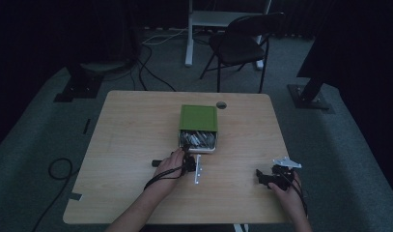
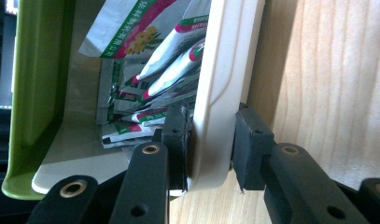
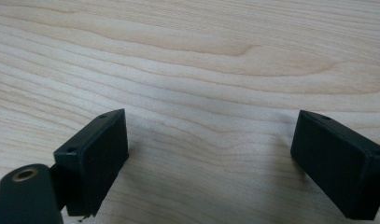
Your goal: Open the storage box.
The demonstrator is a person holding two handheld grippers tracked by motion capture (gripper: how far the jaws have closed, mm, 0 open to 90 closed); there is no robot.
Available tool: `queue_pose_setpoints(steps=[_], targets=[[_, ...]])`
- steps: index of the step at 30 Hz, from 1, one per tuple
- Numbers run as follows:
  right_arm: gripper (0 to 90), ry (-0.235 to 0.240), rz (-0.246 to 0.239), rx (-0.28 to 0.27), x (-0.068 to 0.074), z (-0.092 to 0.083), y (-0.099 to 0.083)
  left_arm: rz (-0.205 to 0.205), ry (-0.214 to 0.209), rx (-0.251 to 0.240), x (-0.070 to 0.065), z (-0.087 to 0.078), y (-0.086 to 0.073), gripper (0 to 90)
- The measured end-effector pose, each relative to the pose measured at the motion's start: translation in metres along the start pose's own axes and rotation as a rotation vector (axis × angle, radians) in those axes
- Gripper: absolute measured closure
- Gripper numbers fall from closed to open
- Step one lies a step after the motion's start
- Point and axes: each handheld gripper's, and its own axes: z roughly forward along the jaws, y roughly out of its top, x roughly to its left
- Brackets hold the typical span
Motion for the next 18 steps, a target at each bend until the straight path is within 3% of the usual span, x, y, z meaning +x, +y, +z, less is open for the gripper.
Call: queue_pose_setpoints(steps=[18], targets=[[10.7,0.000,0.000,0.000,0.000,0.000,0.000,0.014,-0.008,0.005,-0.006,-0.013,0.003,70.9]])
